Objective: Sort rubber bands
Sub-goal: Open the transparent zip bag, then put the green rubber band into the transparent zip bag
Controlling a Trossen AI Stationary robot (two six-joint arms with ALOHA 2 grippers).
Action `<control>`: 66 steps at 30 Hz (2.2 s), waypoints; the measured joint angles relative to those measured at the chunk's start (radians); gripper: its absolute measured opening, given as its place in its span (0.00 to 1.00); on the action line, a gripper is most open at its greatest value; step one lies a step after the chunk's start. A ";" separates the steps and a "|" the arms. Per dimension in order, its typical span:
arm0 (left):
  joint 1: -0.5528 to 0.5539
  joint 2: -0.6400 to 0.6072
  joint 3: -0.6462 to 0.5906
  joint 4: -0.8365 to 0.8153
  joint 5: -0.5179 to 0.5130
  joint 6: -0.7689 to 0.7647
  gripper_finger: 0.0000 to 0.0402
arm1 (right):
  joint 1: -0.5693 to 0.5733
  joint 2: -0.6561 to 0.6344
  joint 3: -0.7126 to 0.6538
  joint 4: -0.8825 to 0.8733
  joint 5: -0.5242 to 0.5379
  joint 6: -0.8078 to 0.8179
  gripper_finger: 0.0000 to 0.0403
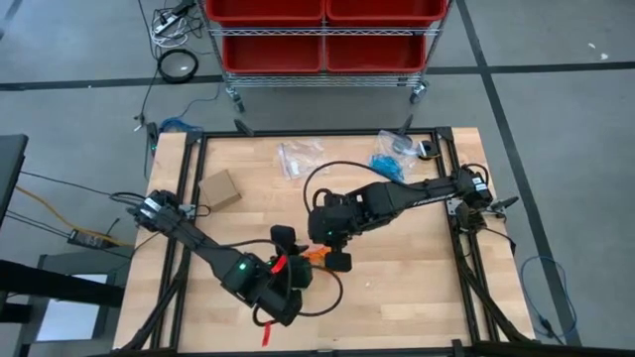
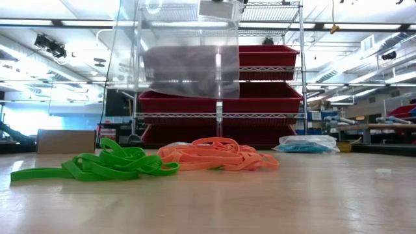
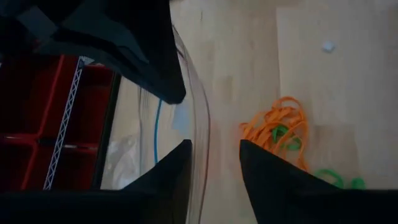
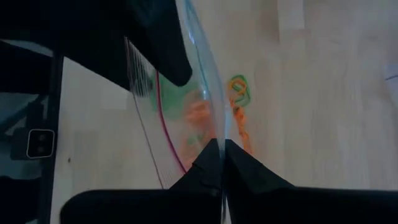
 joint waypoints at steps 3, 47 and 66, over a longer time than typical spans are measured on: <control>0.008 0.000 -0.029 0.000 0.001 0.019 0.27 | 0.004 0.000 0.000 0.019 0.006 0.017 0.00; -0.024 0.002 -0.044 0.148 0.027 0.024 0.29 | -0.049 0.000 -0.001 0.077 0.257 0.168 0.00; -0.153 -0.100 -0.024 0.112 -0.078 -0.044 0.36 | -0.109 -0.003 -0.126 0.081 0.286 0.168 0.00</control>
